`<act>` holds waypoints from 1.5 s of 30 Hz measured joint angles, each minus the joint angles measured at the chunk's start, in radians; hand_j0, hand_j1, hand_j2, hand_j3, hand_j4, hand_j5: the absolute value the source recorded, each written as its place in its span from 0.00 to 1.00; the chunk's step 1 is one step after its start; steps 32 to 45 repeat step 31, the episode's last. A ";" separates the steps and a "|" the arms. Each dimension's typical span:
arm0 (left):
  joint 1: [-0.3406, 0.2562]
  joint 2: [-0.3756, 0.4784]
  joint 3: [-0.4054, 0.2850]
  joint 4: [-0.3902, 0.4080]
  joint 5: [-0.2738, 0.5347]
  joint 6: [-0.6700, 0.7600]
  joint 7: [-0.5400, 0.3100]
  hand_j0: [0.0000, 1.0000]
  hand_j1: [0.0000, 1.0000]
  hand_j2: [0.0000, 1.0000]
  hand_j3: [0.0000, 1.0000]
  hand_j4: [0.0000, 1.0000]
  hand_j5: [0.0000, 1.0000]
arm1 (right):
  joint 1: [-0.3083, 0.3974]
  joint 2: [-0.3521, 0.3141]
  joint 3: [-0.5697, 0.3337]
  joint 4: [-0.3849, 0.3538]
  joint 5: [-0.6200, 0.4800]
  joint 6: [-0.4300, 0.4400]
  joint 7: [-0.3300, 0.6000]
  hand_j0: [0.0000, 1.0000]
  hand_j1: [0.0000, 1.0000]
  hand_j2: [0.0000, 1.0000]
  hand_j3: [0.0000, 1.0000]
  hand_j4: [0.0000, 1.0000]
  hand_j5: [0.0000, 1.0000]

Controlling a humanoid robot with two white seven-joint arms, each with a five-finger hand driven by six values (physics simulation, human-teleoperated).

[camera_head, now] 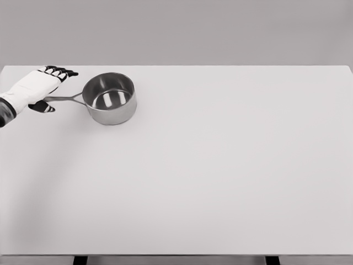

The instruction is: Rotate pot handle

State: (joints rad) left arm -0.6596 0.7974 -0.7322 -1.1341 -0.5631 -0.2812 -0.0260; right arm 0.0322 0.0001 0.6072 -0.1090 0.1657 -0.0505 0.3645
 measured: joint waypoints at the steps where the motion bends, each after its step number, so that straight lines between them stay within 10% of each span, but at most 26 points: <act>1: 0.000 -0.001 0.000 0.000 -0.001 0.005 0.002 1.00 1.00 1.00 1.00 1.00 1.00 | 0.000 0.000 0.000 0.000 0.000 0.000 0.000 1.00 1.00 1.00 1.00 1.00 1.00; 17: 0.012 0.116 0.051 -0.025 0.156 -0.316 0.007 1.00 1.00 1.00 1.00 1.00 1.00 | 0.000 0.000 0.000 0.000 0.000 0.000 0.000 1.00 1.00 1.00 1.00 1.00 1.00; 29: 0.250 0.172 0.042 -0.448 0.238 -0.330 -0.122 1.00 1.00 1.00 1.00 1.00 1.00 | 0.000 0.000 0.000 0.000 0.000 0.000 0.000 1.00 1.00 1.00 1.00 1.00 1.00; 45: 0.259 0.171 0.041 -0.463 0.238 -0.330 -0.149 1.00 1.00 1.00 1.00 1.00 1.00 | 0.000 0.000 0.000 0.000 0.000 0.000 0.000 1.00 1.00 1.00 1.00 1.00 1.00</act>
